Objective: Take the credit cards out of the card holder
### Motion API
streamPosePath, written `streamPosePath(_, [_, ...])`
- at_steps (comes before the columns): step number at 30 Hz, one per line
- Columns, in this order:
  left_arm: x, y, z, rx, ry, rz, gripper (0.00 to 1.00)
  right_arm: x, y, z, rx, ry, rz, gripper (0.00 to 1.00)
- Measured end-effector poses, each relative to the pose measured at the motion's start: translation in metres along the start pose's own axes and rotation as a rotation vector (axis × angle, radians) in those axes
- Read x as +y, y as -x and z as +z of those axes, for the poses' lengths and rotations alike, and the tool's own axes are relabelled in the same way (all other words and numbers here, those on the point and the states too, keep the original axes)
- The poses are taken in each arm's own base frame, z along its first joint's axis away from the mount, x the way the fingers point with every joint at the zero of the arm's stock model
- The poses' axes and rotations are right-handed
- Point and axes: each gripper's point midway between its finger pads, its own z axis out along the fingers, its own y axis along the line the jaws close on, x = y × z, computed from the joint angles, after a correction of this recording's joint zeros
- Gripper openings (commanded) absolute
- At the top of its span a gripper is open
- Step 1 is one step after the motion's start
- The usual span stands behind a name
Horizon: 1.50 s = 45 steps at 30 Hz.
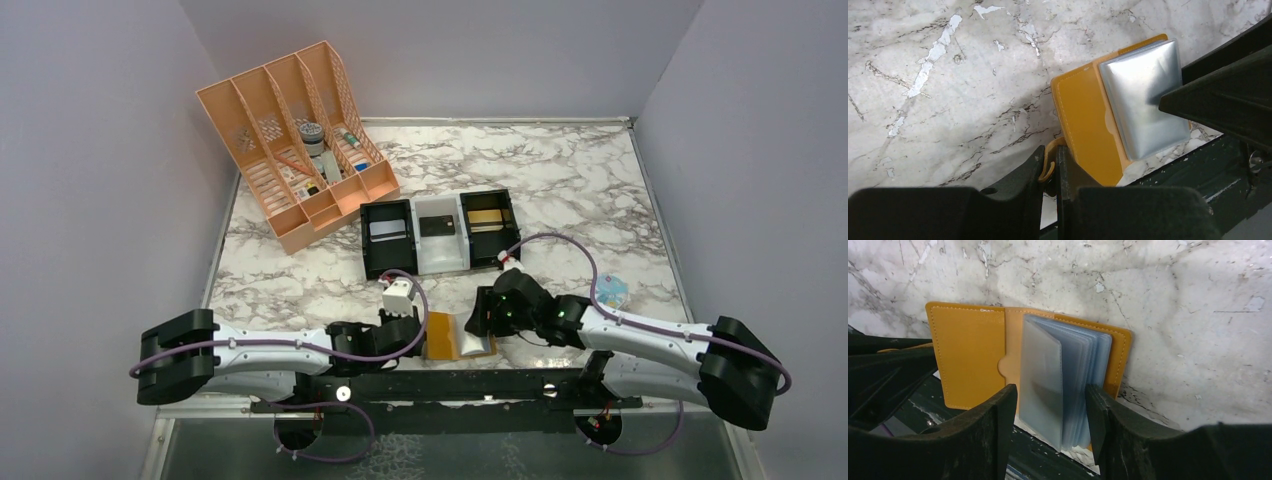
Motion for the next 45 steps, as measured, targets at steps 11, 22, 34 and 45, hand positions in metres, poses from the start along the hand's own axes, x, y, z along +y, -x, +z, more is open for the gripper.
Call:
streamPosePath(11, [0.012,-0.013,0.012,0.038,0.080,0.046,0.00,0.010,-0.005,0.002,0.043,0.045,-0.024,0.53])
streamPosePath(22, [0.007,-0.011,0.013,0.036,0.076,0.043,0.00,0.026,0.011,-0.014,-0.002,0.098,-0.040,0.57])
streamPosePath(34, [0.007,-0.011,0.013,0.036,0.076,0.044,0.00,0.008,0.009,-0.009,0.031,-0.024,-0.054,0.61])
streamPosePath(45, [0.007,-0.011,0.013,0.036,0.076,0.044,0.00,0.011,0.011,-0.011,0.022,-0.014,-0.050,0.62])
